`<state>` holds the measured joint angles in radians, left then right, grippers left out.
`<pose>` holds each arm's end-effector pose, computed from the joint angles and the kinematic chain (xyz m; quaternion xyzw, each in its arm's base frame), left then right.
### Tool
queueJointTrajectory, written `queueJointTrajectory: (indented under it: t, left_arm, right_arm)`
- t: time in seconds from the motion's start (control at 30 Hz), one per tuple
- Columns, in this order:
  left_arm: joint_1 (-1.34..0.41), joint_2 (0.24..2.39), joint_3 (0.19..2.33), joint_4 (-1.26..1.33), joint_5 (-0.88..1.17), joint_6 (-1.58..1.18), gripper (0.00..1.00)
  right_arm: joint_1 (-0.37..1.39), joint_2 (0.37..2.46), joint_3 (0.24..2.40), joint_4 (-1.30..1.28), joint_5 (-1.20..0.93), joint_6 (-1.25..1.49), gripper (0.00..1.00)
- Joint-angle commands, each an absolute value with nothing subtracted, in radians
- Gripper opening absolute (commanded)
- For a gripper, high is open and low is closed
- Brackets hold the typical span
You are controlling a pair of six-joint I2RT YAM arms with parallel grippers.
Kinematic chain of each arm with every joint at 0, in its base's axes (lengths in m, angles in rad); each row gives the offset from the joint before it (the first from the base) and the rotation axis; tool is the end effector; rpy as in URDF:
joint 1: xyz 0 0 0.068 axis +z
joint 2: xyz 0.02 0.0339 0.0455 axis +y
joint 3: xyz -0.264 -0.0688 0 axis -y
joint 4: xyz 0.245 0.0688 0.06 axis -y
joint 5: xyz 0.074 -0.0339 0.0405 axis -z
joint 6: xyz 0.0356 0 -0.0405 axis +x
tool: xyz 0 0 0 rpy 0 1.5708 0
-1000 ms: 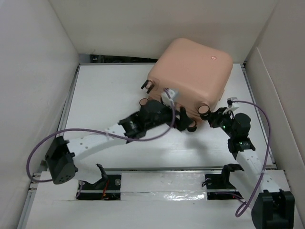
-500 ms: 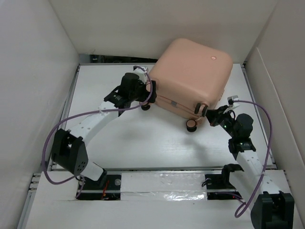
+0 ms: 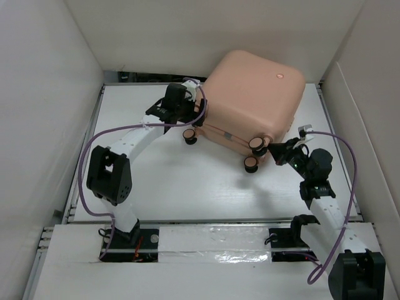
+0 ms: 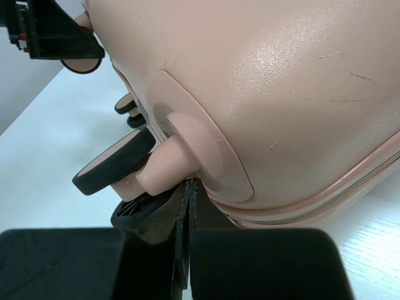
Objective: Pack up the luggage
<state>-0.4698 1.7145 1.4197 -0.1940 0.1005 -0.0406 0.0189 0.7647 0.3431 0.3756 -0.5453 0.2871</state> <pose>0.3606 -0.1871 0.3096 0.2076 0.8310 -0.1715 0.4868 0.1815 0.0219 0.2460 -0.0912 0.7151 0.2938 0.6277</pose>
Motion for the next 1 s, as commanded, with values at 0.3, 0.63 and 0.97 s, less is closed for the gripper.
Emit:
queueJointTrajectory:
  t: [0.3,0.63,0.97]
  left_arm:
    - [-0.474,1.793,1.476,-0.193,0.308,-0.005,0.0]
    - [-0.646,1.689,1.368,-0.083,0.455,-0.13,0.0]
    - [-0.851,1.407,1.033,0.244,0.408,-0.38,0.0]
  right_arm:
    - [0.124,0.762,0.307,0.462,-0.542,0.295,0.0]
    - [0.577,0.828,0.248,0.613,-0.054,0.371,0.0]
    - [0.554,0.819,0.308,0.468,0.083,0.256,0.12]
